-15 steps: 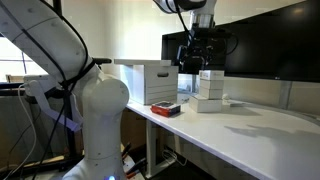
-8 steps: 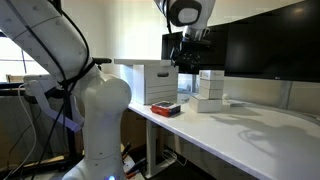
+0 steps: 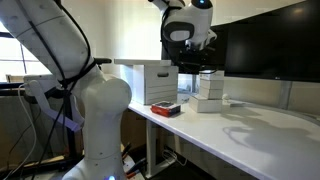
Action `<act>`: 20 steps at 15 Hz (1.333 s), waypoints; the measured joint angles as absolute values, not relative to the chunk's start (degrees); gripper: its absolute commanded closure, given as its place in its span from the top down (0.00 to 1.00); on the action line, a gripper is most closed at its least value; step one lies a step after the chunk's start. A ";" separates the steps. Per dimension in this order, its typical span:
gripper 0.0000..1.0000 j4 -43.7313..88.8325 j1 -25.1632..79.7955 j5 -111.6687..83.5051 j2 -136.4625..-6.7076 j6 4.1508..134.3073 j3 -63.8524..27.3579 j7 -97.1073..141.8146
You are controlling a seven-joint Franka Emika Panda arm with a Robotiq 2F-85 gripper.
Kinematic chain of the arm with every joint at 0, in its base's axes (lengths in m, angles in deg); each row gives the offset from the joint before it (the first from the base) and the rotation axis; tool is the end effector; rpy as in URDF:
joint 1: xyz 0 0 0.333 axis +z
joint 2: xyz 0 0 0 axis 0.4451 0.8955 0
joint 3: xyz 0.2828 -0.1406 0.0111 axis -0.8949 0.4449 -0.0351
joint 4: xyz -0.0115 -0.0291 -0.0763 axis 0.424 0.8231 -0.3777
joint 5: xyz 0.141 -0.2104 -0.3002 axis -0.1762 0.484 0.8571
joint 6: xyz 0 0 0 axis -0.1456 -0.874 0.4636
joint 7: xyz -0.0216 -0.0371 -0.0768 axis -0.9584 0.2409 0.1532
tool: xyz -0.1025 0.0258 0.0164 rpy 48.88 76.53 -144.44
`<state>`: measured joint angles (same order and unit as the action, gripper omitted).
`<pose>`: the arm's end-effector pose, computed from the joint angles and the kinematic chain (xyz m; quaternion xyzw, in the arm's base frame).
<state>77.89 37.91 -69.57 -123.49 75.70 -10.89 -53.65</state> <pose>0.4008 -0.0059 0.5117 -0.8456 -0.2854 -0.3957 0.2165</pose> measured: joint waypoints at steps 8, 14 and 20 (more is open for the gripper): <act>1.00 79.24 32.48 -71.02 -132.92 75.62 -9.04 -53.10; 1.00 82.40 36.22 -80.23 -133.37 66.22 1.41 -70.29; 1.00 83.34 28.48 -81.81 -131.46 49.49 5.87 -81.25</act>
<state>83.34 28.48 -81.81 -131.46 49.49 5.87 -81.25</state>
